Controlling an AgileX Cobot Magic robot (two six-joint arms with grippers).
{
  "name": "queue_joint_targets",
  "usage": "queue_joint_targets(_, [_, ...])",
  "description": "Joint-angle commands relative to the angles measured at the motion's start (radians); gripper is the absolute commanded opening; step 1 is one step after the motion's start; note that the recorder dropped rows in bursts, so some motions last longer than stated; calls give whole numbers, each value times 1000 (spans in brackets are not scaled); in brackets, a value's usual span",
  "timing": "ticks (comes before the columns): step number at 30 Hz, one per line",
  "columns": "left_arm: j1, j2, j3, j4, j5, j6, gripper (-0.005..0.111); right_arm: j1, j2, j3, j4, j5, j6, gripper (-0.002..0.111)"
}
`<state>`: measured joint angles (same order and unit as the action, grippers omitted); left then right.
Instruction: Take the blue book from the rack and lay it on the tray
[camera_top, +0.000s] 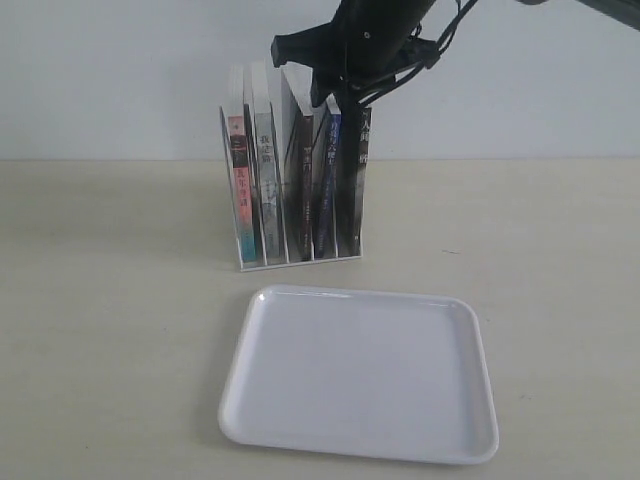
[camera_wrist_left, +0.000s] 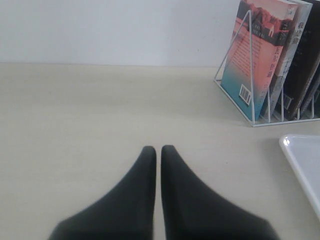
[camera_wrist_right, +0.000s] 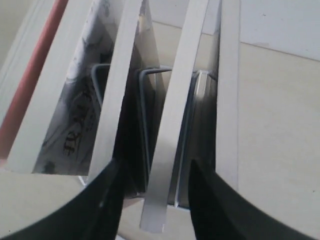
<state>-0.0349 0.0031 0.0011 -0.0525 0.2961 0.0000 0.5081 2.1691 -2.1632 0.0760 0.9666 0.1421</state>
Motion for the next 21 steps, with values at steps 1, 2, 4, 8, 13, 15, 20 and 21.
queue_joint_targets(1, [2, -3, -1, -4, -4, 0, 4, 0, 23, -2, -20, -15, 8, 40])
queue_joint_targets(2, [2, -3, -1, -4, -4, 0, 4, 0, 27, -2, -20, -21, 10, 40])
queue_joint_targets(4, [2, -3, -1, -4, -4, 0, 4, 0, 46, -2, -21, -32, 30, 40])
queue_joint_targets(8, [2, -3, -1, -4, -4, 0, 4, 0, 64, -2, -21, -35, 49, 38])
queue_joint_targets(13, [2, -3, -1, -4, -4, 0, 4, 0, 62, -2, -21, -35, 63, 0])
queue_joint_targets(15, [2, -3, -1, -4, -4, 0, 4, 0, 58, -2, -21, -35, 63, 0])
queue_joint_targets(20, [2, -3, -1, -4, -4, 0, 4, 0, -87, -2, -33, -31, 37, 0])
queue_joint_targets(21, [2, -3, -1, -4, -4, 0, 4, 0, -121, -2, -33, -25, 31, 0])
